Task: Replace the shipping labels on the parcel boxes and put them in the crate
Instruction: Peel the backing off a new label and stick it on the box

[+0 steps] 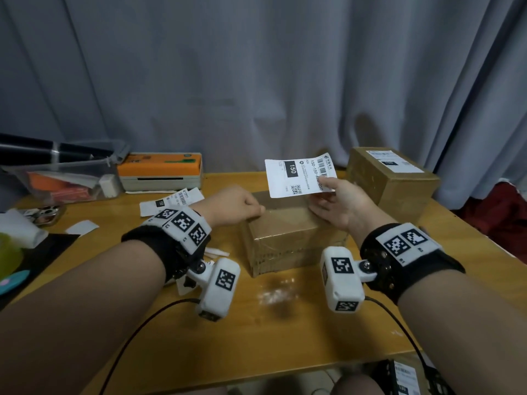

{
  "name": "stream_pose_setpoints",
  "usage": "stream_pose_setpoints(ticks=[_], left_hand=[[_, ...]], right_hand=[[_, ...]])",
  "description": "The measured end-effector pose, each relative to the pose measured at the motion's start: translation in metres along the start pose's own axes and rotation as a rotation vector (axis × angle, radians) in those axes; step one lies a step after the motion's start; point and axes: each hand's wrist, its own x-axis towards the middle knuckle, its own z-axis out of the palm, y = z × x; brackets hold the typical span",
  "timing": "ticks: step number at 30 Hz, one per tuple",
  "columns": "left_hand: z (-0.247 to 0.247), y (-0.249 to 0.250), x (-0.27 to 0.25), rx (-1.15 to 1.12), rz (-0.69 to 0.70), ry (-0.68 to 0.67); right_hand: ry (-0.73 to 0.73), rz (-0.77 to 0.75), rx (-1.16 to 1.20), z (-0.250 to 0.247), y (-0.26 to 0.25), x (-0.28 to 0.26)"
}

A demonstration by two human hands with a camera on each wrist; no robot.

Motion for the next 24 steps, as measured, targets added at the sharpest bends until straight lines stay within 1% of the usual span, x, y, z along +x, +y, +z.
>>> stream_pose_setpoints(ticks=[1,3,4,5,6,7,9,12,14,16,18,19,21,24], left_hand=[[0.0,0.001,0.002,-0.134,-0.053,0.036],[0.0,0.009,0.005,-0.488,-0.148,0.091],[0.001,0.014,0.007,-0.681,-0.157,0.097],[0.001,0.018,0.009,-0.823,-0.147,0.084],[0.001,0.021,0.011,-0.894,-0.137,0.062],[0.003,0.024,0.012,-0.915,-0.14,0.047],[0.005,0.03,0.015,-0.9,-0.167,0.078],[0.01,0.032,0.019,-0.87,-0.23,0.113],[0.013,0.031,0.019,-0.884,-0.295,0.101],[0.015,0.031,0.019,-0.897,-0.345,0.086],[0.017,0.031,0.019,-0.893,-0.375,0.085],[0.018,0.031,0.019,-0.883,-0.384,0.089],[0.017,0.03,0.022,-0.844,-0.405,0.102],[0.011,0.031,0.024,-0.733,-0.429,0.119]], right_hand=[[-0.001,0.006,-0.004,-0.001,-0.001,0.002],[0.001,0.014,-0.014,-0.001,-0.003,0.004],[0.002,0.014,-0.022,-0.001,-0.004,0.006],[0.001,0.012,-0.03,-0.001,-0.004,0.007],[0.0,0.01,-0.037,0.0,-0.004,0.008],[-0.001,0.008,-0.047,0.001,-0.004,0.009],[0.002,-0.002,-0.093,0.003,-0.004,0.008],[0.035,-0.051,-0.242,0.001,-0.004,0.007],[0.058,-0.111,-0.39,-0.001,-0.004,0.007],[0.099,-0.183,-0.605,-0.003,-0.004,0.009],[0.151,-0.246,-0.806,-0.006,-0.002,0.013],[0.168,-0.257,-0.869,-0.007,-0.002,0.016],[0.172,-0.248,-0.918,-0.008,-0.001,0.021],[0.18,-0.228,-0.907,-0.009,-0.002,0.024]])
